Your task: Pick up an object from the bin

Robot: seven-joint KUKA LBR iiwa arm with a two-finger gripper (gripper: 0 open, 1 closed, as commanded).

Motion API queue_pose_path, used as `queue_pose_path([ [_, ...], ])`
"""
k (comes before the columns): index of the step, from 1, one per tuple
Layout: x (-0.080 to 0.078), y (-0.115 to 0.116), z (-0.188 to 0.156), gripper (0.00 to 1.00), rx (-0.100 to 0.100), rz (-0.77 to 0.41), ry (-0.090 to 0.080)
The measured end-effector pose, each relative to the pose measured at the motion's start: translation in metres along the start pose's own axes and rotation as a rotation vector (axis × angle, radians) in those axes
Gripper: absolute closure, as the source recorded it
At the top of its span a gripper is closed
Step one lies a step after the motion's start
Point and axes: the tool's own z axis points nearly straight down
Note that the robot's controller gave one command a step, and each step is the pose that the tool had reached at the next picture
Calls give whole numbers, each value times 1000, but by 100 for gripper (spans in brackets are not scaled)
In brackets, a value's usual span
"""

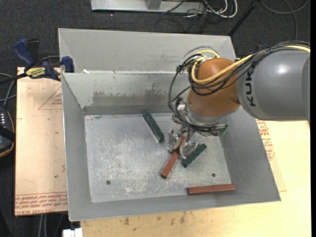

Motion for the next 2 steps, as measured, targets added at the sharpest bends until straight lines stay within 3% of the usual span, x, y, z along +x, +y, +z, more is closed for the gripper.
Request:
queue_pose_path([
  [1, 0, 0, 0, 100, 0, 0, 0],
  [2, -29, 18, -205, 100, 0, -2, 4],
])
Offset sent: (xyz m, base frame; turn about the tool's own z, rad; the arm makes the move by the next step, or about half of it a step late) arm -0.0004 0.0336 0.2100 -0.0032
